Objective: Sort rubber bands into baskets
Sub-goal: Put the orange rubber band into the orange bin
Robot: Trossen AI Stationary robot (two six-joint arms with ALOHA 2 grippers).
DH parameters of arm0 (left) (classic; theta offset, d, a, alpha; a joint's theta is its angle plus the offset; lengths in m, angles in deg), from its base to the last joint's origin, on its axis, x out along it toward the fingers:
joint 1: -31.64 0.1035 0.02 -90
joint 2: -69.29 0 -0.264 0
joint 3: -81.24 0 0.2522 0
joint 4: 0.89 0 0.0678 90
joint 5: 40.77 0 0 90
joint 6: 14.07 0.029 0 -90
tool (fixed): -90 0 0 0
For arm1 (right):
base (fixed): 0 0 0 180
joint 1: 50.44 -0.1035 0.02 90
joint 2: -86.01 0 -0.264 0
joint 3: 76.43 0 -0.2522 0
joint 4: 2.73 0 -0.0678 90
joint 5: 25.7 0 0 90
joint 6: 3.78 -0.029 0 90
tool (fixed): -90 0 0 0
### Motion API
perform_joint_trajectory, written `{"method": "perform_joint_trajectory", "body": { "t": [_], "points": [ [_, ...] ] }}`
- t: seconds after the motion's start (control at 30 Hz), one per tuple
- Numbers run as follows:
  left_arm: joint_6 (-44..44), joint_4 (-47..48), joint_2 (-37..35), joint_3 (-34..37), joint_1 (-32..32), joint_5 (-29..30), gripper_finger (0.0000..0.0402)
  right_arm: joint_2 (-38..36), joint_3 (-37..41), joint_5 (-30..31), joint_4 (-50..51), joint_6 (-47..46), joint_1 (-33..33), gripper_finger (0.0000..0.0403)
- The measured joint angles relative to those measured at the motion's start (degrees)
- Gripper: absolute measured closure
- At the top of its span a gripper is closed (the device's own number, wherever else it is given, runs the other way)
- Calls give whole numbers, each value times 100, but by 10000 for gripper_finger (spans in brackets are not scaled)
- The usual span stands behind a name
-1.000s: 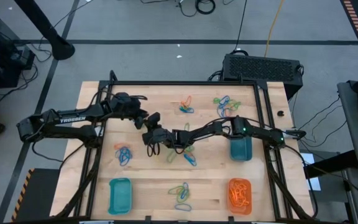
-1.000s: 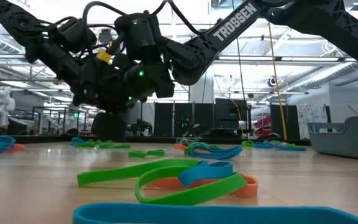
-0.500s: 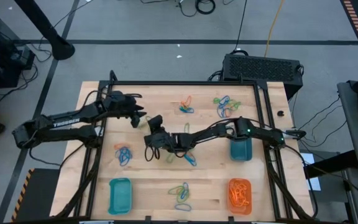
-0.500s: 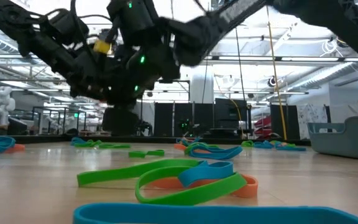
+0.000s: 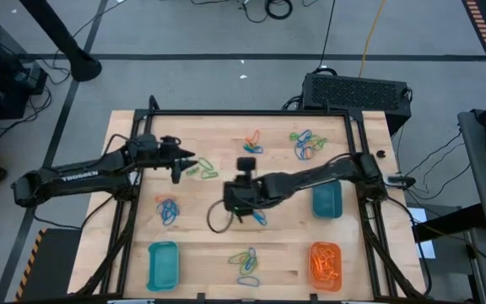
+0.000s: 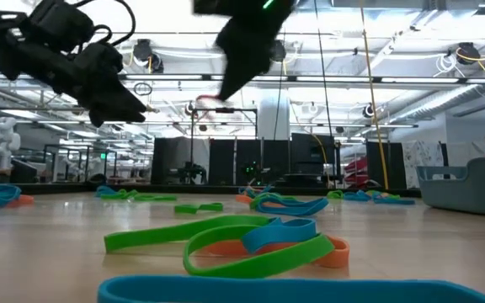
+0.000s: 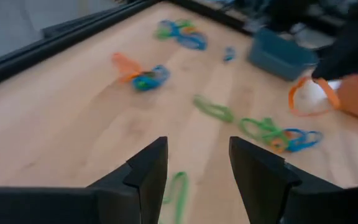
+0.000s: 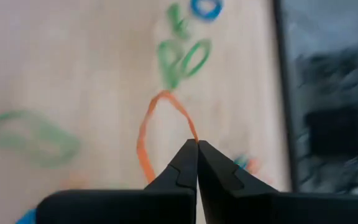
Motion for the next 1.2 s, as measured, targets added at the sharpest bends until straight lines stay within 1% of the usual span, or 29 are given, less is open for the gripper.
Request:
{"method": "perform_joint_trajectory", "body": {
  "t": [0.07,0.17,0.3,0.33,0.4,0.6,0.7,0.9,1.07,1.2],
  "points": [
    [-21,-514,13,235,-251,-98,223,-220,0,-291,584,-685,-202,402],
    [-18,-1121,28,459,-614,-93,223,-507,0,-862,1085,-1650,-563,402],
    [-15,-1585,28,492,-979,-92,223,-716,0,-1906,1221,-2680,-1048,402],
    [-13,-1707,28,490,-1053,-90,223,-748,0,-2252,1254,-2945,-1169,402],
    [3,-1822,28,490,-1172,-75,223,-775,0,-2834,1266,-3545,-1380,402],
    [197,-1907,28,490,-1276,-46,223,-767,2,-3879,1597,-5969,-2089,402],
    [282,-1907,28,490,-1276,-44,223,-746,2,-4035,1684,-7080,-2495,402],
    [316,-1971,28,490,-1276,-44,223,-743,6,-3937,2207,-8700,-3179,402],
    [335,-2163,30,490,-1276,-44,223,-743,58,-3904,2321,-9534,-3529,402],
    [330,-2202,31,490,-1276,-44,223,-743,460,-3943,2449,-9938,-3709,402]
  ]
}}
